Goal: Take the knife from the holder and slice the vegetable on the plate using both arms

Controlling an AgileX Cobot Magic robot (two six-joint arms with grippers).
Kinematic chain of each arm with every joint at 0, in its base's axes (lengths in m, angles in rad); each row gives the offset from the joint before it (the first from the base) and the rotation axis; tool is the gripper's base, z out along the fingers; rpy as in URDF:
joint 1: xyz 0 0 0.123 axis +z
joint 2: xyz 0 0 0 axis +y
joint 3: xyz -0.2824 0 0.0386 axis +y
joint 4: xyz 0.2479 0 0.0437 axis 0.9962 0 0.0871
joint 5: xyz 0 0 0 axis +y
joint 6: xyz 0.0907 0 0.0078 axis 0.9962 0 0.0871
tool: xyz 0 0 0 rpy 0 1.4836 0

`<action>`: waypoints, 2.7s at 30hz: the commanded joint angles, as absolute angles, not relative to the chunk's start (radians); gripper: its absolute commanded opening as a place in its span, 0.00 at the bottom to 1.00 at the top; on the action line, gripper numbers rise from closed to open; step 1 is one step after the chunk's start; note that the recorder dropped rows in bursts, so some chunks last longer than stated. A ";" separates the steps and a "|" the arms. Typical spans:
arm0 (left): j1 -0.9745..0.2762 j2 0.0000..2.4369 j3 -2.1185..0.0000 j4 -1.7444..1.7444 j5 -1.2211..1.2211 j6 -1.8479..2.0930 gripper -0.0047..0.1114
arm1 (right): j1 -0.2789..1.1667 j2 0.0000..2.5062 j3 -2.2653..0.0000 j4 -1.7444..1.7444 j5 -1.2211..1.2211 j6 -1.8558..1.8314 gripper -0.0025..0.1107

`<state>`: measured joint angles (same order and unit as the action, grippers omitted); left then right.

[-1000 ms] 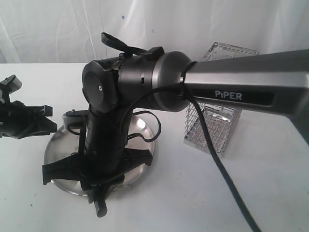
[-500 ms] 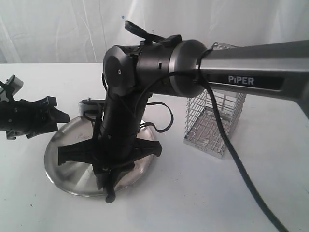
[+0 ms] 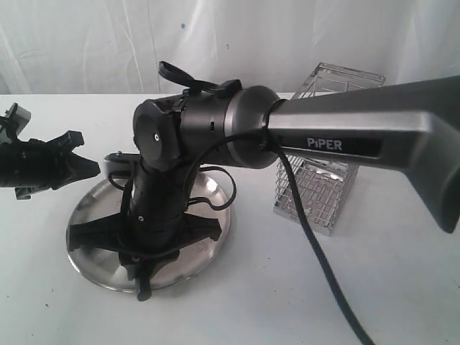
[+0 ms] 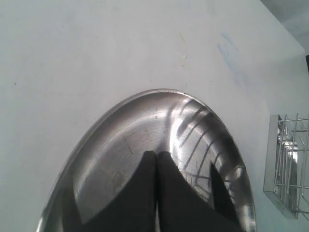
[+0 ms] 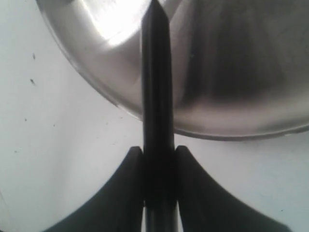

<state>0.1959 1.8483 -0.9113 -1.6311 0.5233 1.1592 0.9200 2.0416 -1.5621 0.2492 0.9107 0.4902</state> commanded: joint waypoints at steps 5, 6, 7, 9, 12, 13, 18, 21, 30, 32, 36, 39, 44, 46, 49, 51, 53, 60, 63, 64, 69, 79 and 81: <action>0.196 1.846 -0.909 -1.647 0.547 1.182 0.05 | 0.988 2.048 -1.569 0.151 0.904 0.592 0.02; 0.196 1.846 -0.909 -1.647 0.549 1.182 0.05 | 0.997 2.053 -1.569 0.143 0.899 0.602 0.02; 0.196 1.846 -0.909 -1.647 0.551 1.182 0.05 | 1.001 2.055 -1.569 0.138 0.894 0.614 0.02; 0.196 1.846 -0.909 -1.643 0.554 1.182 0.05 | 0.999 2.064 -1.569 0.138 0.895 0.614 0.02; 0.196 1.846 -0.909 -1.625 0.564 1.182 0.05 | 0.999 2.073 -1.569 0.137 0.912 0.614 0.02; 0.196 1.846 -0.909 -1.622 0.567 1.182 0.05 | 0.999 2.075 -1.569 0.137 0.912 0.616 0.02; 0.196 1.846 -0.909 -1.622 0.614 1.183 0.05 | 0.999 2.075 -1.569 0.125 0.899 0.633 0.02; 0.196 1.846 -0.909 -1.658 0.758 1.254 0.05 | 0.997 2.075 -1.569 0.119 0.899 0.633 0.02; 0.148 1.846 -0.907 -1.701 0.854 1.324 0.04 | 0.994 2.091 -1.569 0.104 0.918 0.635 0.02; 0.124 1.851 -0.907 -1.699 0.838 1.324 0.04 | 0.994 2.091 -1.569 0.104 0.913 0.635 0.02; 0.106 1.866 -0.907 -1.708 0.830 1.324 0.04 | 0.994 2.091 -1.569 0.096 0.918 0.635 0.02; 0.106 1.878 -0.907 -1.711 0.817 1.324 0.04 | 0.994 2.091 -1.569 0.091 0.918 0.635 0.02; 0.106 1.907 -0.907 -1.711 0.803 1.324 0.04 | 0.994 2.097 -1.569 0.078 0.918 0.653 0.02; 0.106 1.921 -0.907 -1.711 0.803 1.324 0.04 | 0.994 2.096 -1.569 0.078 0.914 0.653 0.02; 0.106 1.939 -0.907 -1.711 0.803 1.308 0.04 | 0.994 2.096 -1.569 0.078 0.910 0.653 0.02; 0.106 1.954 -0.907 -1.716 0.816 1.306 0.04 | 0.994 2.096 -1.569 0.078 0.910 0.653 0.02; 0.106 1.964 -0.907 -1.724 0.837 1.306 0.04 | 0.994 2.096 -1.569 0.078 0.910 0.653 0.02; 0.106 1.968 -0.907 -1.727 0.840 1.306 0.04 | 0.994 2.096 -1.569 0.080 0.910 0.653 0.02; 0.106 1.968 -0.907 -1.727 0.840 1.306 0.04 | 0.994 2.096 -1.569 0.082 0.908 0.653 0.02; 0.106 1.967 -0.907 -1.727 0.842 1.306 0.04 | 0.994 2.096 -1.569 0.082 0.908 0.653 0.02; 0.106 1.967 -0.907 -1.744 0.869 1.306 0.04 | 0.994 2.096 -1.569 0.082 0.908 0.653 0.02; 0.108 1.965 -0.909 -1.744 0.895 1.309 0.04 | 0.994 2.096 -1.569 0.082 0.904 0.653 0.02; 0.108 1.965 -0.909 -1.744 0.906 1.309 0.04 | 0.994 2.096 -1.569 0.082 0.893 0.659 0.02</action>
